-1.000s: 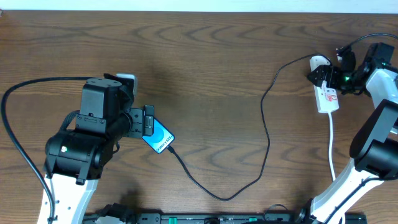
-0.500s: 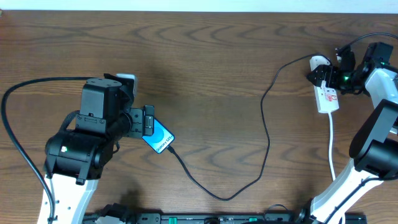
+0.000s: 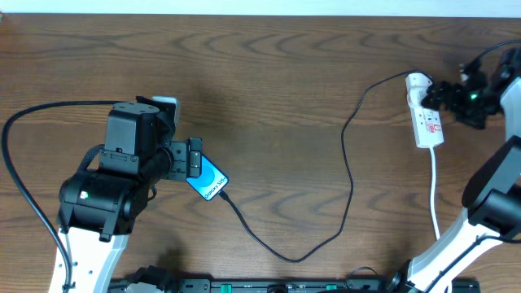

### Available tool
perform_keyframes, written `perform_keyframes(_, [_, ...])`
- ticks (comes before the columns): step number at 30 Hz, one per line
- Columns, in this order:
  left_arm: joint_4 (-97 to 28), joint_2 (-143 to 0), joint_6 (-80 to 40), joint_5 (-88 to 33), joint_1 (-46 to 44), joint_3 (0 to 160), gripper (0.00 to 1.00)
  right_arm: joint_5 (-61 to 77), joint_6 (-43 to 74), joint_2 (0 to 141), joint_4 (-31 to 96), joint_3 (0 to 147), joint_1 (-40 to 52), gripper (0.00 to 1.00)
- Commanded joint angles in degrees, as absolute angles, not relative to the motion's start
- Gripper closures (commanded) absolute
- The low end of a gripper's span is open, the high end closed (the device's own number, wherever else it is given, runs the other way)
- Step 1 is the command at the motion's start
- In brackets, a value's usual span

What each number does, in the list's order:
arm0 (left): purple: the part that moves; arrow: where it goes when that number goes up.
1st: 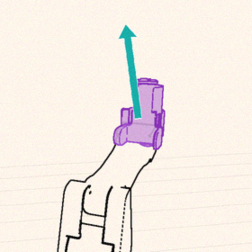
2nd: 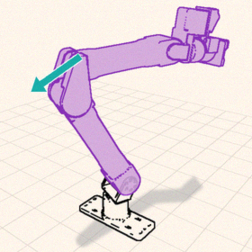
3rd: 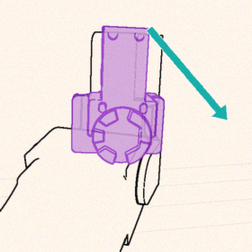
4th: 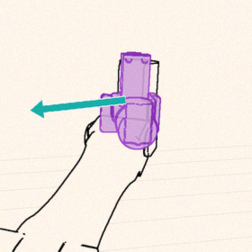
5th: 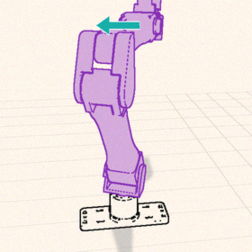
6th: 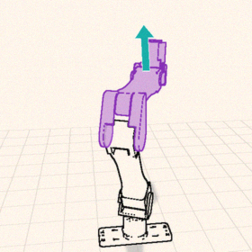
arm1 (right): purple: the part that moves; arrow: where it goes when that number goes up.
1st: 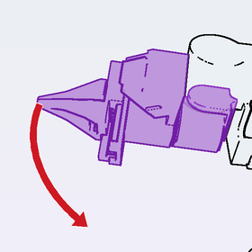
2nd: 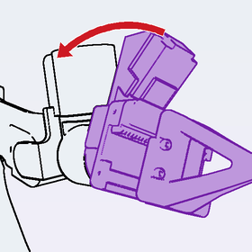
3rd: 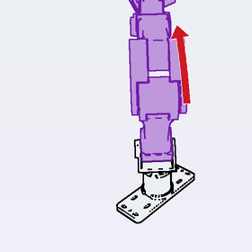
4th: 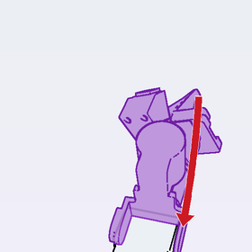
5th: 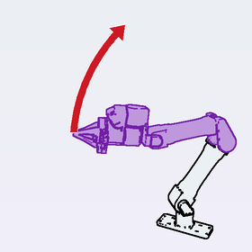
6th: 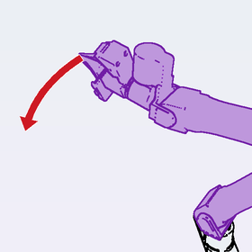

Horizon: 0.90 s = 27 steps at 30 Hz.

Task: Plug charger to phone and switch on socket
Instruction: 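Lift the right gripper up away from the power strip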

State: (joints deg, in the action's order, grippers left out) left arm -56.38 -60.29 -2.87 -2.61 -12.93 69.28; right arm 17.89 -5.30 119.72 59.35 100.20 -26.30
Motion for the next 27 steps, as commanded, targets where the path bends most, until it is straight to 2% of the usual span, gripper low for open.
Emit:
perform_keyframes(1, [-56.31,-60.34,-2.15,-1.89,-13.10,70.37,0.08,9.28,-2.13,113.45,60.99,103.53,-25.91,0.01])
perform_keyframes(13, [-56.34,-60.34,-2.15,-1.89,-13.10,70.37,0.08,9.34,1.72,94.30,62.26,103.61,-23.94,0.01])
perform_keyframes(27, [-56.31,-60.34,-2.15,-1.89,-13.10,70.37,0.08,9.34,1.69,93.65,64.07,103.33,-23.94,0.01])
